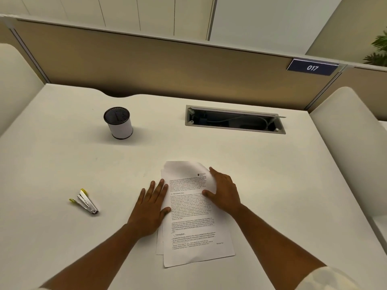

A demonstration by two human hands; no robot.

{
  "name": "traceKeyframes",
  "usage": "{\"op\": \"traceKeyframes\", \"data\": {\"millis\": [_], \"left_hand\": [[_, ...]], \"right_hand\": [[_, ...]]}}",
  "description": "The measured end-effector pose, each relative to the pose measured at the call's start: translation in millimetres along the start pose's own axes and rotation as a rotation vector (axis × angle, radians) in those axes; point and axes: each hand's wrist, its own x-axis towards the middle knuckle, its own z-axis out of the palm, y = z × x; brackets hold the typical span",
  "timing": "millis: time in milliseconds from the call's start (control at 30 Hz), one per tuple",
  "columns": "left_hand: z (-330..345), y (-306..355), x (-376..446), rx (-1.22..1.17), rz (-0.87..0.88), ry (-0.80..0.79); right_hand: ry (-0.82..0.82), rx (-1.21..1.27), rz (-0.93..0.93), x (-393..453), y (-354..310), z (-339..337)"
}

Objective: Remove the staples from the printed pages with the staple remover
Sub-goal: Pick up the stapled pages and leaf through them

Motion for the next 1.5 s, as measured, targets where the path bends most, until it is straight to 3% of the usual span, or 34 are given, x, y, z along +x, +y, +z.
{"op": "traceKeyframes", "data": {"millis": [167,233,367,467,533,767,933,1067,1200,1367,1500], "left_hand": [[-4.9,2.5,3.6,-0.049,-0.03,-0.013],[-11.2,7.0,4.8,-0.169,-0.064,-0.003],[-37.5,26.0,15.5,-0.613,-0.243,0.151],[-63.6,33.7,24.0,-1.107,-0.378,0.161],[-76.1,34.6,26.6,-1.311,-0.364,0.151],[-95.0,56.7,21.5,-1.281,-0.3,0.259],[-97.4,59.3,16.6,-1.303,-0.362,0.315],[-100.9,57.4,16.0,-1.313,-0.398,0.335],[-103.3,52.6,16.1,-1.377,-0.451,0.366],[-101.8,42.5,16.7,-1.489,-0.555,0.393],[-96.7,40.2,21.4,-1.463,-0.593,0.364]], "right_hand": [[0.101,0.547,0.175,-7.5,-10.6,-3.6],[0.092,0.745,0.211,-14.5,-12.3,-8.5],[0.051,1.03,0.222,-27.4,-11.3,-20.2],[0.051,1.13,0.17,-35.5,-11.6,-29.2],[0.062,1.151,0.125,-40.8,-13.5,-35.2],[0.297,1.067,0.145,-49.9,-33.1,-50.0],[0.366,0.825,-0.015,-57.4,-43.7,-56.2],[0.33,0.89,-0.052,-66.3,-55.7,-55.2],[0.202,1.07,0.077,-69.4,-58.1,-58.4],[0.187,0.697,0.07,-77.6,-48.1,-53.7],[0.016,0.825,-0.072,-92.1,-76.8,-58.2]]}}
